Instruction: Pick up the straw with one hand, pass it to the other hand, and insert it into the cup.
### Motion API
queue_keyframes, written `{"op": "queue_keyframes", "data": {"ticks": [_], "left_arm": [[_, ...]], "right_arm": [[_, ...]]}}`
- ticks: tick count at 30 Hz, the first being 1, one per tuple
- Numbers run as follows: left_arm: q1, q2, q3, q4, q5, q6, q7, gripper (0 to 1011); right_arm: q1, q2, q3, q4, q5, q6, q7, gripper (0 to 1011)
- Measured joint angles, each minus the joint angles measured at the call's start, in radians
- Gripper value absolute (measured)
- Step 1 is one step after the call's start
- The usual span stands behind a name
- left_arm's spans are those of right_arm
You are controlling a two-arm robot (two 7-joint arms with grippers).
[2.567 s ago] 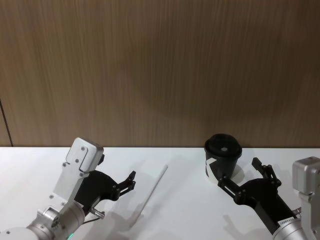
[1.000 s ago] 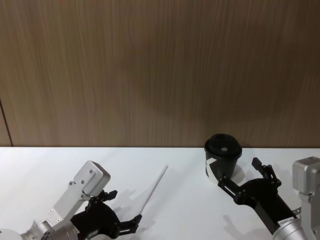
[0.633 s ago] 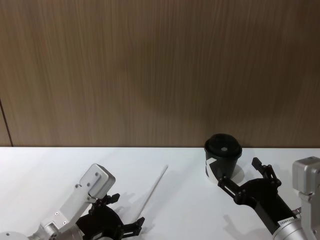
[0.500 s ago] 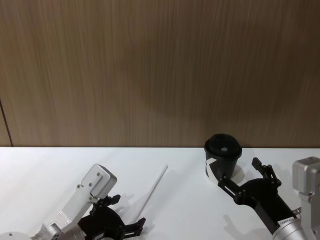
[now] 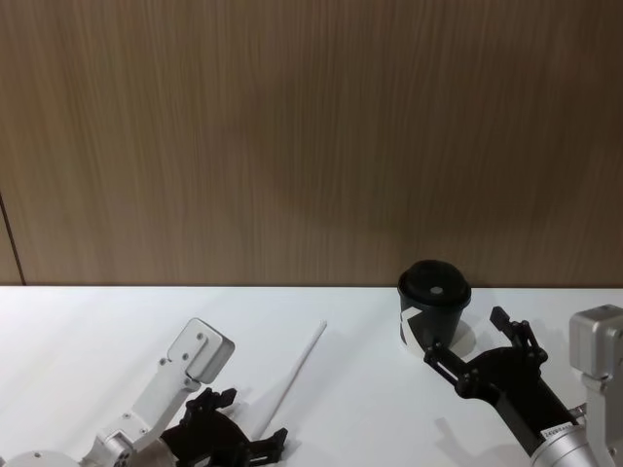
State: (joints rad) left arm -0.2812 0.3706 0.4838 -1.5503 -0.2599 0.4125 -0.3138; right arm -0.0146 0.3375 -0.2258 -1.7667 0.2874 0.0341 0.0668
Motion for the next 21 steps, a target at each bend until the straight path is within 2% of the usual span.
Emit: {"op": "queue_keyframes", "data": {"ticks": [9, 15, 18, 21], "left_arm": [[-0.001, -0.017, -0.005, 0.001, -0.002, 0.034, 0.003, 975], [-0.002, -0.023, -0.006, 0.001, -0.003, 0.046, 0.003, 832], [-0.003, -0.025, -0.006, 0.002, -0.003, 0.050, 0.004, 728], [-0.003, -0.026, -0.007, 0.002, -0.003, 0.052, 0.004, 693]], "right_arm": [[0.000, 0.000, 0.000, 0.000, 0.000, 0.000, 0.000, 1001], [0.000, 0.000, 0.000, 0.000, 0.000, 0.000, 0.000, 1001], [0.000, 0.000, 0.000, 0.000, 0.000, 0.000, 0.000, 1001], [0.000, 0.000, 0.000, 0.000, 0.000, 0.000, 0.000, 1001]]}}
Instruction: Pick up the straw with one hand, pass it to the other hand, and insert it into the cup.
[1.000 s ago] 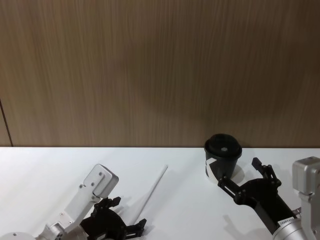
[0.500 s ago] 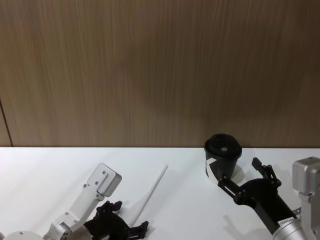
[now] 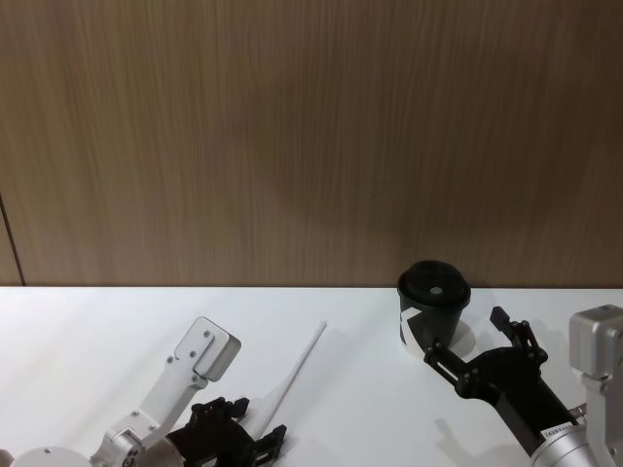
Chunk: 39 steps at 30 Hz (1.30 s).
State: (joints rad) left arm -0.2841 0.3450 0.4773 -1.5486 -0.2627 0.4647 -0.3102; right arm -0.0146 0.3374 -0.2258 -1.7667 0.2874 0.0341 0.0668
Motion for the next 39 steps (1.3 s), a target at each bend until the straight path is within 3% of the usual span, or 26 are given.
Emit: {"op": "queue_keyframes", "data": {"ticks": [39], "left_arm": [[-0.001, -0.005, -0.001, 0.001, 0.002, 0.012, 0.002, 430]], "right_arm": [[0.000, 0.000, 0.000, 0.000, 0.000, 0.000, 0.000, 1001]]}}
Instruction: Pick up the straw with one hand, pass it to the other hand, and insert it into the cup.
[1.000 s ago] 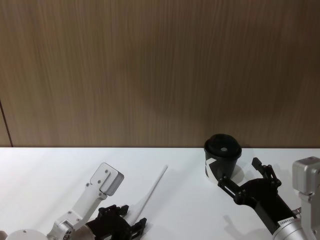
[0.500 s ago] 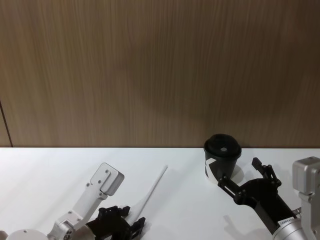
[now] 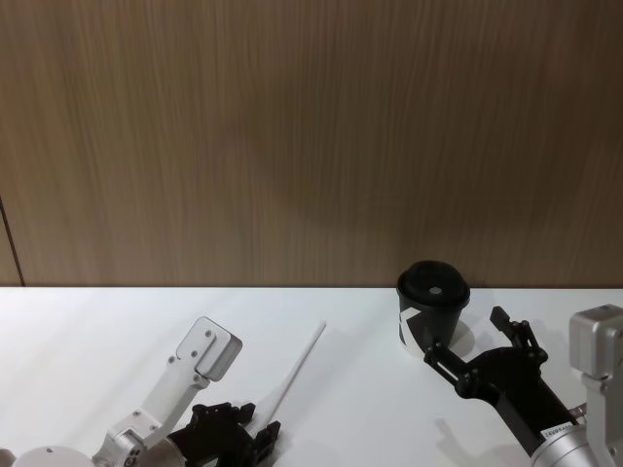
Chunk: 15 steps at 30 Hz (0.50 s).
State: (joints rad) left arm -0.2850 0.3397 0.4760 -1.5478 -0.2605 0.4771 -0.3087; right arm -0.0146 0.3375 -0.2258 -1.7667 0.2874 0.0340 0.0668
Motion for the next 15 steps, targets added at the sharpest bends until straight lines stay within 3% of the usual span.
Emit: {"op": "queue_keyframes", "data": {"ticks": [15], "left_arm": [[0.000, 0.000, 0.000, 0.000, 0.000, 0.000, 0.000, 328]], "right_arm": [[0.000, 0.000, 0.000, 0.000, 0.000, 0.000, 0.000, 1001]]}}
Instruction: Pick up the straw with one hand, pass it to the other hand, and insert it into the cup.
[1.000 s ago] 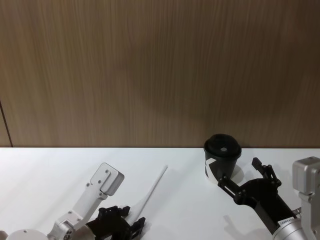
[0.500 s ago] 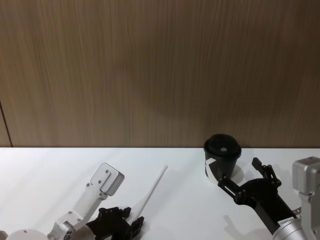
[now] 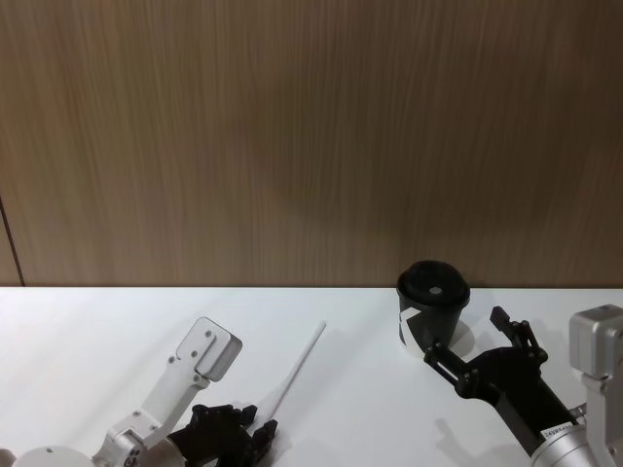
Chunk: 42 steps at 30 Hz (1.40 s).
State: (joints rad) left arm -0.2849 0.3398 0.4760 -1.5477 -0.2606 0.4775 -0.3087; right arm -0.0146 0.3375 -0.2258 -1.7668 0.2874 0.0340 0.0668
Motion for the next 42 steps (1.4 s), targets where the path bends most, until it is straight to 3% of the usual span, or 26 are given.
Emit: {"op": "queue_keyframes", "data": {"ticks": [16, 20, 25, 42], "left_arm": [[0.000, 0.000, 0.000, 0.000, 0.000, 0.000, 0.000, 226], [0.000, 0.000, 0.000, 0.000, 0.000, 0.001, 0.000, 99], [0.000, 0.000, 0.000, 0.000, 0.000, 0.001, 0.000, 45], [0.001, 0.002, 0.002, -0.002, 0.004, -0.003, -0.004, 0]], "right_arm": [[0.000, 0.000, 0.000, 0.000, 0.000, 0.000, 0.000, 1001], [0.000, 0.000, 0.000, 0.000, 0.000, 0.000, 0.000, 1001], [0.000, 0.000, 0.000, 0.000, 0.000, 0.000, 0.000, 1001], [0.000, 0.000, 0.000, 0.000, 0.000, 0.000, 0.000, 1001]]}}
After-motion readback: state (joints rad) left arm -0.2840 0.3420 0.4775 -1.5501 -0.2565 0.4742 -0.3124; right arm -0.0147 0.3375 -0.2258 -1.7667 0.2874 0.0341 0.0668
